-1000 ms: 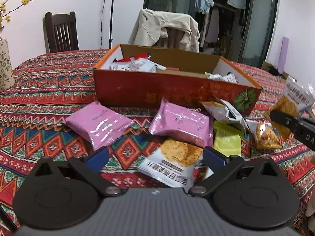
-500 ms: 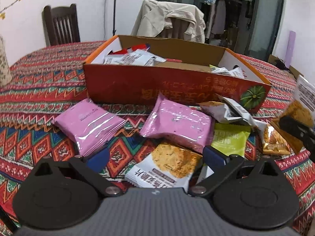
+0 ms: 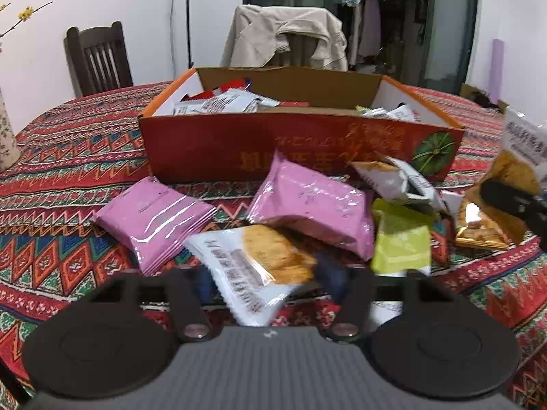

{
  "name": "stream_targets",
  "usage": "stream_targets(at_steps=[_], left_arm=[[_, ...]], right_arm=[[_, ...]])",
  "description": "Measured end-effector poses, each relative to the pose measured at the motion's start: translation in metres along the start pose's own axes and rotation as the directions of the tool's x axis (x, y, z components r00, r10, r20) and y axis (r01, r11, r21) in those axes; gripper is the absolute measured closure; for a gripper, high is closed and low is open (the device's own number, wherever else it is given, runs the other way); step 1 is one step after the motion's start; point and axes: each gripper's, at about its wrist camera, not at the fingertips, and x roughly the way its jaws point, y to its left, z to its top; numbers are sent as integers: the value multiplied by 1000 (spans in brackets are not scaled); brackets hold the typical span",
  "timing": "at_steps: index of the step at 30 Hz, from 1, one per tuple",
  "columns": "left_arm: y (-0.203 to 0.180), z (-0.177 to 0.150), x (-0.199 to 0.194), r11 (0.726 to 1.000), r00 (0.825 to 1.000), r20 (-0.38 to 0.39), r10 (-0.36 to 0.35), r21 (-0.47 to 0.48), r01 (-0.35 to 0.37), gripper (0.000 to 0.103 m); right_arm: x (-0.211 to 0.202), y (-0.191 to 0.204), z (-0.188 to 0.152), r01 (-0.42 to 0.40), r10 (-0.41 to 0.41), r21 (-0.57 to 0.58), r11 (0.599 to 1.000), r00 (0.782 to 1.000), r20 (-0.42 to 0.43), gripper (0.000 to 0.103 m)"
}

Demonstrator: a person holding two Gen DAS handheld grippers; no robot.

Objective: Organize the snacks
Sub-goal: 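Grasp a white cracker packet with the left gripper while the right gripper holds its packet, then lift both held packets and carry them over the cardboard box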

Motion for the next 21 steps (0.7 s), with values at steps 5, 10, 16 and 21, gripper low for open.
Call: stream_targets(at_steps=[5,10,16,21], left_arm=[[3,-1,-3,1000,1000,12,-6,-22,6,58],[5,-3,-9,1000,1000,26,-8,-30,9,61],[10,-4,-20,999,998,57,-19,-47,22,70],[15,-5,-25,998,997,73,-24,-58,28,74]], right_arm=[[2,0,0,6,-6,-1,1000,1000,-10,89],[5,2,-1,11,-11,-3,1000,1000,-18,89],[7,3,-1,15,-16,-5,1000,1000,-26,89],[8,4,-2,16,-17,-13,1000,999,-34,89]])
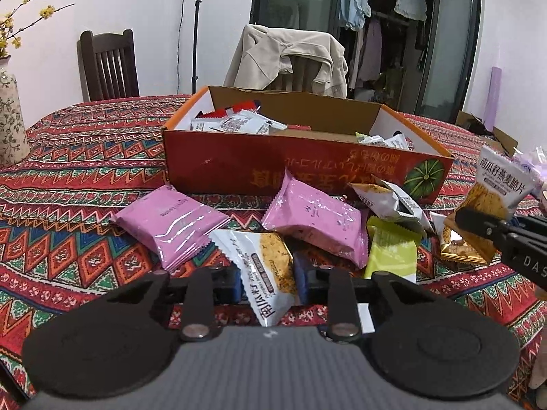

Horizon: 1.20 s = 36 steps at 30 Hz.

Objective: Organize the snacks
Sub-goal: 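Lift both held packets and carry them over the cardboard box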

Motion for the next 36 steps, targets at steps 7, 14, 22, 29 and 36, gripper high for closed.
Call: stream_targets(at_steps=[7,14,22,29,36], left_arm=[[4,-1,-6,1000,1000,15,-3,-7,3,77],[8,1,-15,1000,999,42,-7,-10,8,82],[10,9,-22,1000,997,74,-15,-5,16,86],[9,20,-31,1000,993,120,-15,7,14,91],[8,28,-34,1000,988,150,-18,8,17,91]], right_arm=[[1,4,-1,5,-5,-24,1000,1000,-7,89],[2,5,-1,11,-12,-30,999,1000,-16,89],[1,7,0,14,-14,-40,999,1000,-12,89],[-3,7,5,2,-2,-39,999,1000,1,89],[-9,10,10,-11,12,-45,999,1000,16,89]])
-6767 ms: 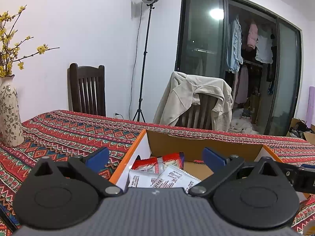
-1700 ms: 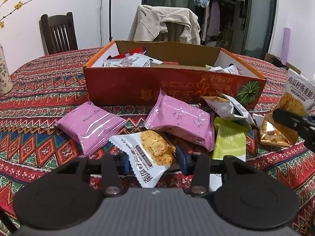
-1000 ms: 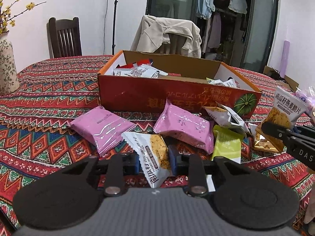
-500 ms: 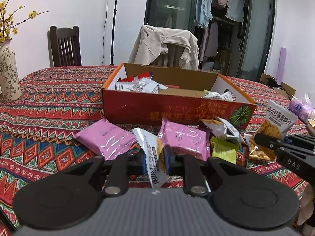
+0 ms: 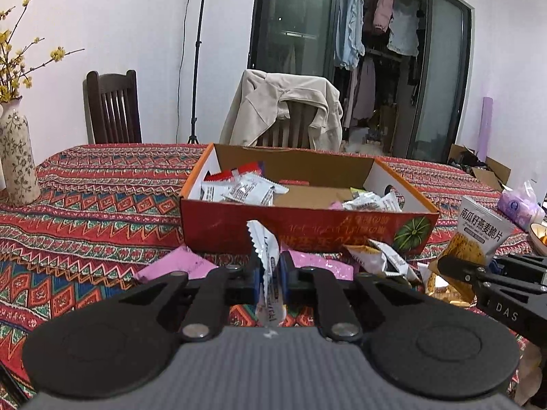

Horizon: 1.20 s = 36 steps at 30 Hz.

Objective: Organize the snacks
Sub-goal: 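Lift both held packets and carry them over the cardboard box, then open both grippers to drop the packets into the box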

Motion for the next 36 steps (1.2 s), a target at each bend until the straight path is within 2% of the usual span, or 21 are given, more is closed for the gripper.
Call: stream_targets(at_steps=[10,17,25,29,32,36], left_arm=[[-7,31,-9,1000,997,80,-16,13,15,91],[-15,61,4,999,992,119,-30,14,29,91],[-22,96,48,1000,993,118,-18,-16,20,91],[-17,109,79,998,992,123,24,-53,-18,91],[-13,109,102,995,988,127,89,-66,-81,91],[-6,98,129,992,988,104,111,-64,-105,91]], right_arm=[[0,-4,21,-5,5,-8,1000,1000,24,88],[13,-2,50,-8,9,-17,1000,999,51,88],[59,-2,93,20,-20,-4,1000,999,51,88],[93,-6,105,56,-57,18,998,998,29,89],[117,-12,107,71,-72,48,996,997,14,89],[142,-16,99,74,-73,42,996,997,-9,89]])
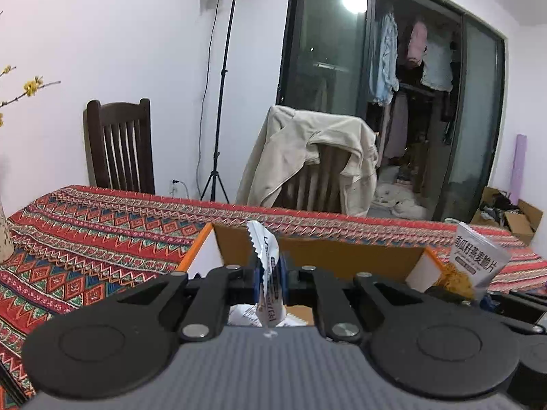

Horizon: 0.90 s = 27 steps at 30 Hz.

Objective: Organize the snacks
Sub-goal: 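Open both grippers to drop the packets into the box, then move both open grippers back toward the snack pile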

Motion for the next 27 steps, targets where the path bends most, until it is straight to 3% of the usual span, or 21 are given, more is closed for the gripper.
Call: stream_targets(at_steps=[2,4,5,6,7,8,9,15,27], left_arm=[[3,-7,5,1000,1000,-7,-7,10,7,90],[6,-11,9,1000,1000,-6,-7,13,7,80],[9,-12,8,1000,1000,-4,-15,9,15,56],[11,-14,6,1000,1000,6,-11,-9,11,22],[14,-15,3,1000,1000,24,11,-27,-11,8],[16,-16,1,999,998,45,37,-41,-35,0],[18,-17,-3,997,996,71,58,-54,-54,0],[18,-18,-7,995,994,61,90,-51,-87,0],[15,-13,-14,995,994,67,91,-57,-88,0]], right_arm=[[8,-2,-8,-11,11,2,1000,1000,-26,86],[13,-4,-12,-21,21,3,1000,998,-52,81],[15,-4,-13,-28,28,4,1000,997,-66,59],[16,-6,-14,-29,29,10,1000,997,-74,43],[16,-6,-15,-27,28,16,1000,997,-77,10],[15,-8,-16,-25,26,24,999,997,-75,0],[13,-10,-17,-24,27,33,999,997,-70,0],[10,-15,-18,-12,18,79,997,997,-74,0],[2,-15,-18,5,-1,74,997,999,-49,0]])
